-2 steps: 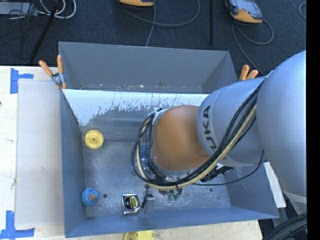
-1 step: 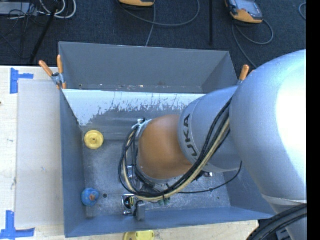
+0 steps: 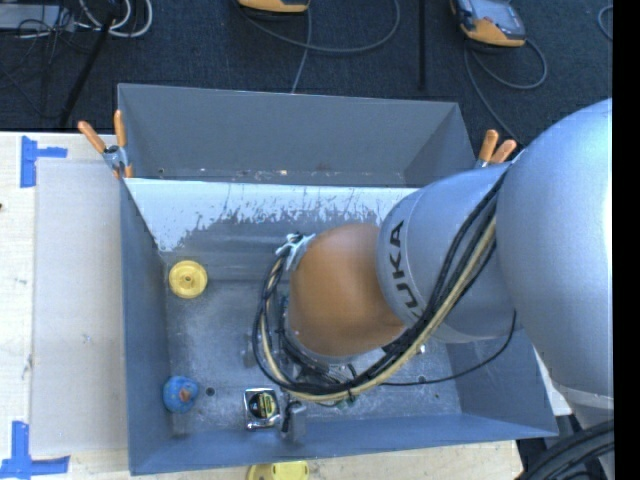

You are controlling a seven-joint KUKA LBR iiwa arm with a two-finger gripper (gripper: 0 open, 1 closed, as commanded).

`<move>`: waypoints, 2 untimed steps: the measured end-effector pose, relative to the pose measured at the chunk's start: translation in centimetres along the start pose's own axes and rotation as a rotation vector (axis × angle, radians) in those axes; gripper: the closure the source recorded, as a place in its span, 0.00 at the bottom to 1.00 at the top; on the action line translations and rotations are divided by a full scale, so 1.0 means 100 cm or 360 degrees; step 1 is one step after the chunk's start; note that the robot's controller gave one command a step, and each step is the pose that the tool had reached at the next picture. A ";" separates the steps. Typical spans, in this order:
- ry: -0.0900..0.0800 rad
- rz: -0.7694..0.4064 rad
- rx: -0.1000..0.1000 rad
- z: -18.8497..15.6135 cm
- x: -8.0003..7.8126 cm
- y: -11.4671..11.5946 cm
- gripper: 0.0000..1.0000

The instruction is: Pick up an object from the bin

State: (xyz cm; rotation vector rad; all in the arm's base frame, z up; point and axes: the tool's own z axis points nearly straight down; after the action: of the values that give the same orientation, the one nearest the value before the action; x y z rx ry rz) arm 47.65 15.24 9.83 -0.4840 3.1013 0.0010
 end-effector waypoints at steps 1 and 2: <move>0.0002 -0.0245 -0.0002 -0.009 0.004 -0.057 0.00; 0.0010 -0.0233 0.0006 -0.030 -0.043 -0.077 0.00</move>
Offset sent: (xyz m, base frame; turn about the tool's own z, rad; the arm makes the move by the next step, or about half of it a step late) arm 0.0798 -0.0357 0.0402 -0.1692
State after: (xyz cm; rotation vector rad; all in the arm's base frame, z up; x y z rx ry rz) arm 54.07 9.25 12.87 -0.7106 3.0633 -0.0072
